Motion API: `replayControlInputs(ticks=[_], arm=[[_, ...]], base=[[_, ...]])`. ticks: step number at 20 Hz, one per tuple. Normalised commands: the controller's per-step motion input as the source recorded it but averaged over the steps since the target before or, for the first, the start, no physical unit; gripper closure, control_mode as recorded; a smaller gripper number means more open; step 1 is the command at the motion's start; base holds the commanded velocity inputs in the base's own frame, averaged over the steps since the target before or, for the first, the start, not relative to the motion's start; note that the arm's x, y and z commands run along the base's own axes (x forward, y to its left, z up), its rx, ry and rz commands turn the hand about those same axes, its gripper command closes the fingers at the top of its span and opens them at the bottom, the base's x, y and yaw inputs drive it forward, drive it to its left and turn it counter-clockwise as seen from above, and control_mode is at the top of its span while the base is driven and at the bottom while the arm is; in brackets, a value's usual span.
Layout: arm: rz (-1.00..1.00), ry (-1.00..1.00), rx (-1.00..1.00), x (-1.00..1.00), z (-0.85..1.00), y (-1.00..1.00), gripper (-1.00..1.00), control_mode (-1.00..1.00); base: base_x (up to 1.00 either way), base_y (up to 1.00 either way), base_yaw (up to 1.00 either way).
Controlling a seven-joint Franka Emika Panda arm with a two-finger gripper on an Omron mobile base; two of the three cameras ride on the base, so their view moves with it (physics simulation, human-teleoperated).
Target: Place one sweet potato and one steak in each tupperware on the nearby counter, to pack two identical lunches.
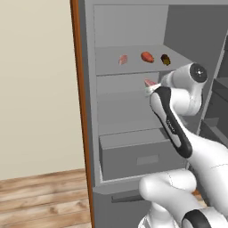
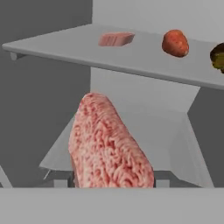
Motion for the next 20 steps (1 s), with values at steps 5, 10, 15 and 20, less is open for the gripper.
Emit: replayControlInputs(ticks=[5,10,15,20], arm=[[0.01,-0.1,0.0,-1.0,0.01,0.0,1.0,-1.0],[0.0,-0.04,0.0,-0.98,0.12,0.0,1.0,-1.0],[0.0,0.01,0.0,-0.41,0.08,0.0,1.0,1.0],[0.0,0.0,0.0,0.0,0.0,0.0,1.0,1.0]], base=[[0.0,0.0,0.0],[0.0,0.0,0.0],[-0.26,0.0,0.0],[-0.68,0.0,0.0]])
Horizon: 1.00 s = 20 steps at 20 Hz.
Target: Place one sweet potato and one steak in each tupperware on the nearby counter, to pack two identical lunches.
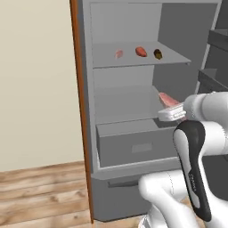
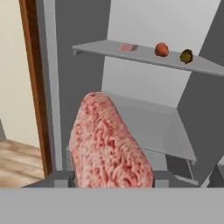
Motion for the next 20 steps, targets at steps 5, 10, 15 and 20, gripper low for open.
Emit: replayControlInputs(ticks=[5,10,15,20], arm=[[0.0,0.0,0.0,0.0,0.0,0.0,1.0,1.0],[0.0,0.0,0.0,0.0,0.0,0.0,1.0,1.0],[0.0,0.0,0.0,0.0,0.0,0.0,1.0,1.0],[0.0,0.0,0.0,0.0,0.0,0.0,1.0,1.0]], base=[[-0.88,-0.02,-0.01],[-1.0,-0.27,-0.01],[-1.0,-0.47,-0.05],[-0.59,-0.79,-0.03]])
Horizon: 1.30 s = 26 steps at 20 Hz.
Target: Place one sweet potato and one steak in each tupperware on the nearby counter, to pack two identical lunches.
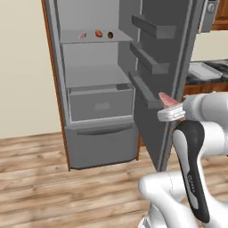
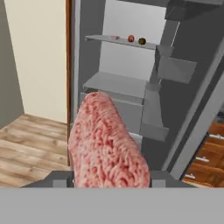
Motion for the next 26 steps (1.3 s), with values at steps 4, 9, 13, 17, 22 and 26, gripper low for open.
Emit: replayControlInputs(ticks=[4,9,13,17,22,26], arm=[[0.0,0.0,0.0,0.0,0.0,0.0,1.0,1.0],[0.0,0.0,0.0,0.0,0.0,0.0,1.0,1.0],[0.0,0.0,0.0,0.0,0.0,0.0,1.0,1.0],[0.0,0.0,0.0,0.0,0.0,0.0,1.0,1.0],[0.0,0.0,0.0,0.0,0.0,0.0,1.0,1.0],[0.0,0.0,0.0,0.0,0.0,0.0,1.0,1.0]], base=[[0.0,-1.0,0.0],[0.09,-0.99,0.0],[0.2,-0.95,0.0],[0.32,-0.71,0.0],[0.79,-0.24,0.0],[0.99,0.0,0.0]])
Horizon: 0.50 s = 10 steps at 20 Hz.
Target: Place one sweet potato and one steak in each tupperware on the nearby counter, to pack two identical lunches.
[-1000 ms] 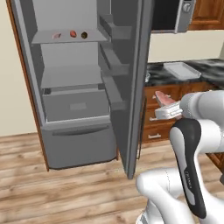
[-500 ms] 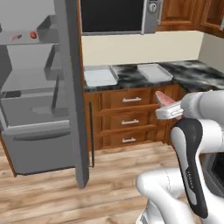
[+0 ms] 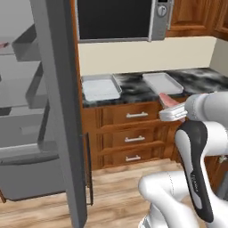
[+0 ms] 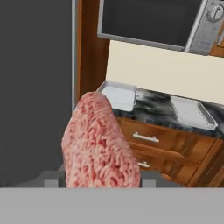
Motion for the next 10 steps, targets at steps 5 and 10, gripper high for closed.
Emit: replayControlInputs(ticks=[5,10], arm=[[0.0,0.0,0.0,0.0,0.0,0.0,1.0,1.0],[0.0,0.0,0.0,0.0,0.0,0.0,1.0,1.0]], base=[[1.0,0.0,0.0],[0.94,-0.08,0.0]])
